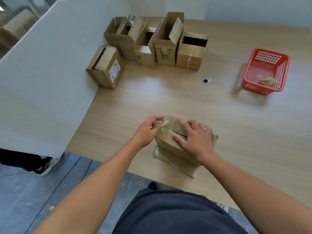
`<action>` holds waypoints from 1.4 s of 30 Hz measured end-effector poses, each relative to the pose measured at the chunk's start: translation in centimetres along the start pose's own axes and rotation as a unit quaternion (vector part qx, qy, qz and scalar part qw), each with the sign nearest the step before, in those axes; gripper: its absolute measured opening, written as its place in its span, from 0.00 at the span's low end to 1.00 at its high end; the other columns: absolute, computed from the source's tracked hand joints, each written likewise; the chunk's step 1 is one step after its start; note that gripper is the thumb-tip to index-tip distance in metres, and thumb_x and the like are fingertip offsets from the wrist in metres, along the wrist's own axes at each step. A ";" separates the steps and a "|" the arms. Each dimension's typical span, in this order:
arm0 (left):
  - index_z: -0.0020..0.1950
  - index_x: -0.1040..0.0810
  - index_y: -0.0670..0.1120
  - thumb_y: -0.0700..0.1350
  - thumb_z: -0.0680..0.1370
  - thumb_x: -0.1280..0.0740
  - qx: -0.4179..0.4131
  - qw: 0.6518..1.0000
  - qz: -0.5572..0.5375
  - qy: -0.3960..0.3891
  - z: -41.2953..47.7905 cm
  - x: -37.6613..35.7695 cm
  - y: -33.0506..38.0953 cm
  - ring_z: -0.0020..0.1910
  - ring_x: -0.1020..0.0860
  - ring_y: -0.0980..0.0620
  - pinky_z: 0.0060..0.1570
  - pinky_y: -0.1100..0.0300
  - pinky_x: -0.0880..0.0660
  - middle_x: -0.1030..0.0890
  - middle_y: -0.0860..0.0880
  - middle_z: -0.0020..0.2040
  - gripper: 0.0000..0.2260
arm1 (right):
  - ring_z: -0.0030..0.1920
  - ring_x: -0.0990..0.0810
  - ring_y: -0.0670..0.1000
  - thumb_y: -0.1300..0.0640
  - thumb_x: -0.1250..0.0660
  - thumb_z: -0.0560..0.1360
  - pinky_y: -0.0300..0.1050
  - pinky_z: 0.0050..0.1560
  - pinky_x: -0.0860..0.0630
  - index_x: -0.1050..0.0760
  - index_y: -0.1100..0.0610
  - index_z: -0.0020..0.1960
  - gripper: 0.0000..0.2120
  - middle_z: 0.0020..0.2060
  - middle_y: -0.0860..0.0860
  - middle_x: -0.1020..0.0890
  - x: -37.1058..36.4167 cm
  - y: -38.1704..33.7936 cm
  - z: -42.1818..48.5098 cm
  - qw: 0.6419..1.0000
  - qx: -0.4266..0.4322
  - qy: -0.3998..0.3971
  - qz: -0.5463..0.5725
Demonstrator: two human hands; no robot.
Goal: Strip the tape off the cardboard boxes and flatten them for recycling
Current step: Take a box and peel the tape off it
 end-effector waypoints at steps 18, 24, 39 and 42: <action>0.51 0.19 0.48 0.46 0.75 0.23 -0.078 0.993 0.055 0.069 -3.5 1.7 -2.5 0.42 0.27 0.62 0.45 0.67 0.29 0.27 0.55 0.45 0.08 | 0.82 0.65 0.53 0.16 0.69 0.66 0.66 0.75 0.72 0.74 0.29 0.75 0.41 0.83 0.50 0.58 -1.6 -1.6 -1.9 0.994 -0.035 -0.084 -0.061; 0.59 0.20 0.52 0.48 0.82 0.32 -0.070 0.996 -0.012 -0.056 -3.6 1.4 -3.8 0.70 0.35 0.56 0.71 0.63 0.38 0.36 0.52 0.69 0.07 | 0.83 0.60 0.53 0.18 0.64 0.70 0.64 0.78 0.66 0.60 0.32 0.80 0.42 0.83 0.51 0.53 -1.3 -1.8 -2.5 0.997 -0.028 -0.033 -0.062; 0.54 0.28 0.54 0.39 0.71 0.21 -0.041 0.996 -0.029 0.079 -6.3 0.7 -3.0 0.48 0.24 0.58 0.47 0.72 0.28 0.24 0.52 0.48 0.21 | 0.83 0.52 0.52 0.15 0.56 0.69 0.60 0.80 0.62 0.48 0.33 0.80 0.44 0.82 0.50 0.44 -1.0 -1.7 -2.9 0.999 -0.033 0.025 -0.022; 0.57 0.30 0.55 0.40 0.71 0.21 -0.026 0.993 -0.035 0.113 -6.9 0.4 -3.4 0.48 0.25 0.60 0.46 0.72 0.28 0.25 0.53 0.47 0.23 | 0.82 0.51 0.52 0.16 0.55 0.69 0.60 0.80 0.63 0.47 0.33 0.80 0.44 0.82 0.49 0.44 -1.0 -1.6 -2.9 0.999 -0.035 0.025 -0.016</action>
Point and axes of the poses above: each hand's wrist, its own z-axis towards the middle knuckle, its own x-axis out of the back of the hand, y = z × x, the point moved 7 cm from there along z, towards the middle knuckle
